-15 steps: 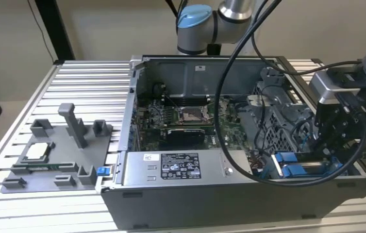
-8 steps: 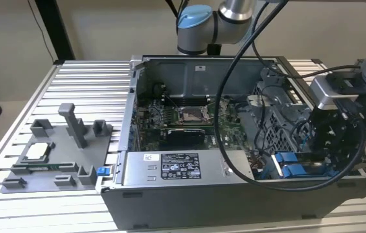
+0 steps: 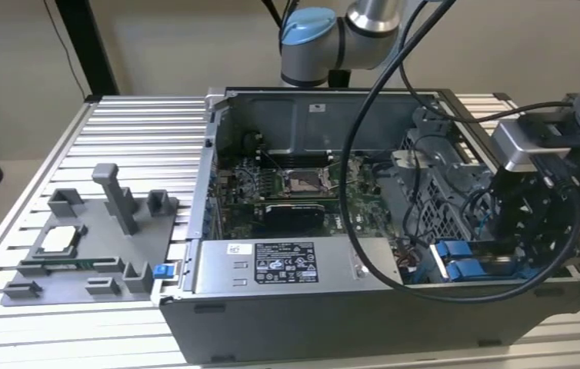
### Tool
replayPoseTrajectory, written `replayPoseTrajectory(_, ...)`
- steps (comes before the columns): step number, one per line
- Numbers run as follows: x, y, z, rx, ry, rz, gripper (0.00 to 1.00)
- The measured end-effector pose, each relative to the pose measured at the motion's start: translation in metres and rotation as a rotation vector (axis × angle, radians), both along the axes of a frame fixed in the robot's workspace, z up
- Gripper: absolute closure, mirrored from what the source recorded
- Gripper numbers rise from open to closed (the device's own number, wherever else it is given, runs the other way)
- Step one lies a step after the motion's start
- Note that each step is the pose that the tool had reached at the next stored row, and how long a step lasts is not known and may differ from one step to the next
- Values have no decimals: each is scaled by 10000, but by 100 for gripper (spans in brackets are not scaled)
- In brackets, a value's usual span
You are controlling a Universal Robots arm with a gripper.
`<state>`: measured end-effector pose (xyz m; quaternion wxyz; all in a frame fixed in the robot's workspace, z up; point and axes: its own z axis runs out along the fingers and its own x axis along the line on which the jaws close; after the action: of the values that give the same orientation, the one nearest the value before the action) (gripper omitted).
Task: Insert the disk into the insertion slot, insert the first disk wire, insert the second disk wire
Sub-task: 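Insert the first disk wire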
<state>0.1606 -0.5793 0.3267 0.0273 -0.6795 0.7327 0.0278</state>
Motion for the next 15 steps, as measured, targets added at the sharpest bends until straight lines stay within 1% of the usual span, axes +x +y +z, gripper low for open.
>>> replayPoseTrajectory(8, 1, 0, 142, -55, 0, 1, 0)
replayPoseTrajectory(15, -1, 0, 210, -99, 0, 0, 0)
